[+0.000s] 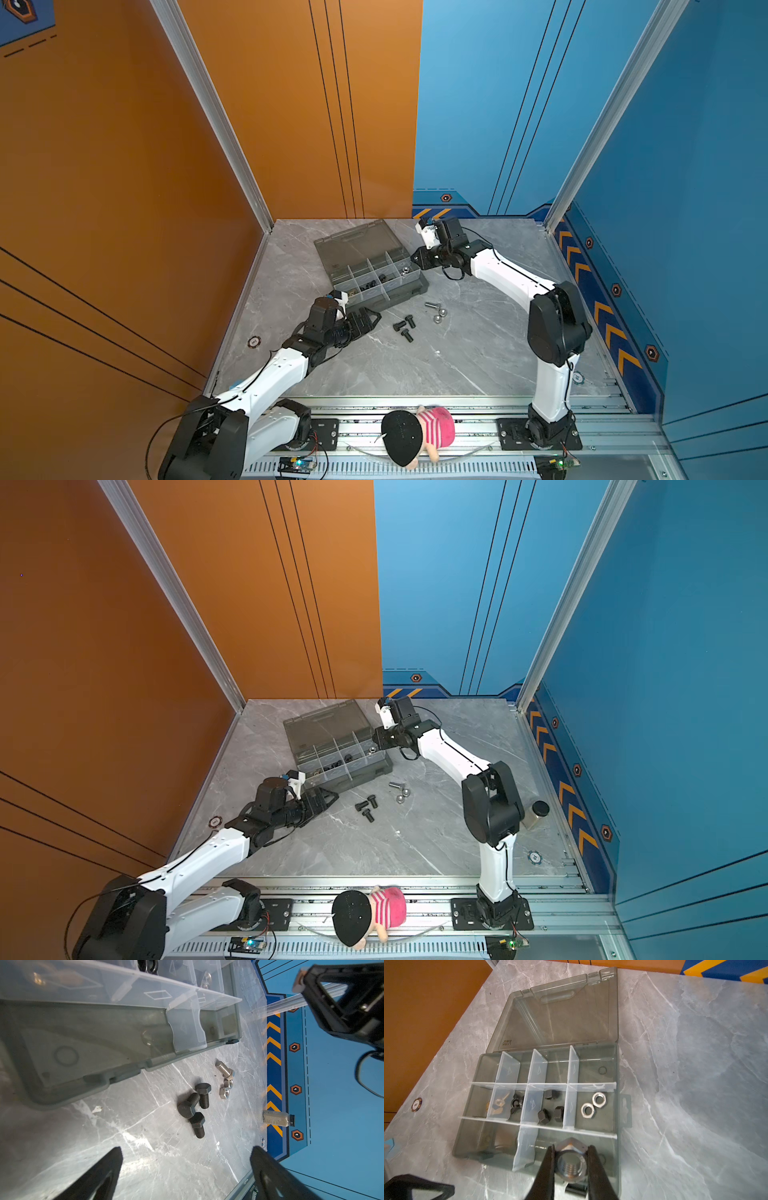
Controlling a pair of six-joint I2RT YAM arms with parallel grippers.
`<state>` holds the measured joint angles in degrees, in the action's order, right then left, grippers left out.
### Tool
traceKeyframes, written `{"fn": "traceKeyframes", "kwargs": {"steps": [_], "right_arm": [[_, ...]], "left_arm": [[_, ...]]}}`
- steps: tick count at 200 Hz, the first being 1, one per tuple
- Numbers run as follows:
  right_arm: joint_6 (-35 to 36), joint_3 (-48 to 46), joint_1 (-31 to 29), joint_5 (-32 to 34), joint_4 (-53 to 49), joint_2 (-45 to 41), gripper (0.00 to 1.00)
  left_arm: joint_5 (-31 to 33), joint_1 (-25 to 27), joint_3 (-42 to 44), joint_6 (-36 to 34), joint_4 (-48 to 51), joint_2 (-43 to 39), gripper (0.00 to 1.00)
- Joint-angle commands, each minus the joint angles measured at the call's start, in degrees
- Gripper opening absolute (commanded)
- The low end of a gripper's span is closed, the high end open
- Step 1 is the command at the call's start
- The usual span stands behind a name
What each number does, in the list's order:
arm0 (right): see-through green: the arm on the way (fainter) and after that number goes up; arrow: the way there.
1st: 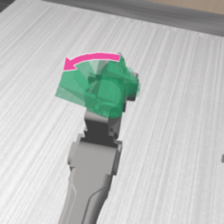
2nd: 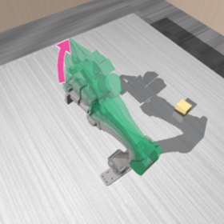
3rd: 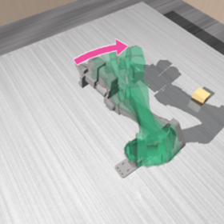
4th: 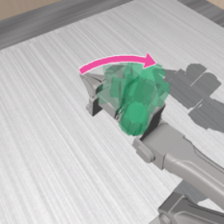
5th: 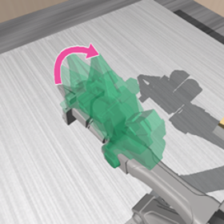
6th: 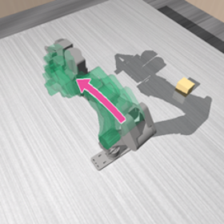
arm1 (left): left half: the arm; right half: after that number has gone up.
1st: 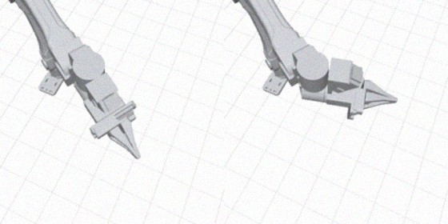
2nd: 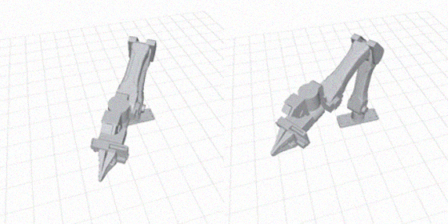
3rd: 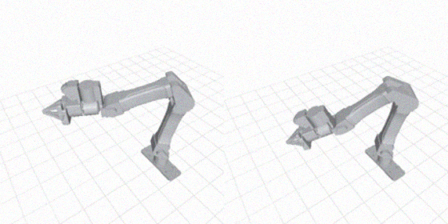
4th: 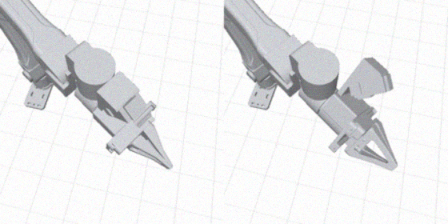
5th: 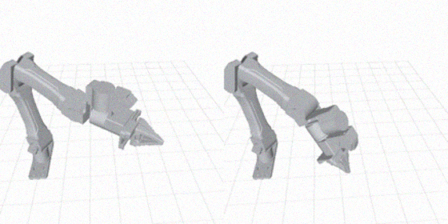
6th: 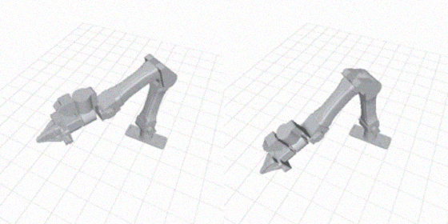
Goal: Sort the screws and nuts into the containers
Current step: 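Lift the silver hex nut and carry it over the box compartments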
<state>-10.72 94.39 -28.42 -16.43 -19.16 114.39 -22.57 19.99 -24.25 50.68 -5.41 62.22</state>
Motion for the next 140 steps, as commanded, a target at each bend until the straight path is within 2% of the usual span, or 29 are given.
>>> {"fn": "traceKeyframes", "kwargs": {"steps": [1, 36, 96, 140], "right_arm": [[-0.8, 4.0, 0.3, 1.3, 0.8, 3.9, 0.00], [-2.4, 8.2, 0.3, 0.6, 0.4, 10.6, 0.02], [-2.8, 10.8, 0.2, 0.7, -0.3, 14.2, 0.15], [-2.6, 10.8, 0.3, 1.1, -1.4, 14.3, 0.37]], "left_arm": [[-0.4, 0.8, -1.4, 0.4, -1.0, -0.3, 0.98], [-0.4, 0.9, -1.3, 0.3, -0.5, -1.0, 0.98], [-0.5, 0.9, -1.4, 0.0, -0.3, -0.8, 0.98], [-1.2, 0.9, -1.7, 0.0, -1.0, 0.1, 0.98]]}}
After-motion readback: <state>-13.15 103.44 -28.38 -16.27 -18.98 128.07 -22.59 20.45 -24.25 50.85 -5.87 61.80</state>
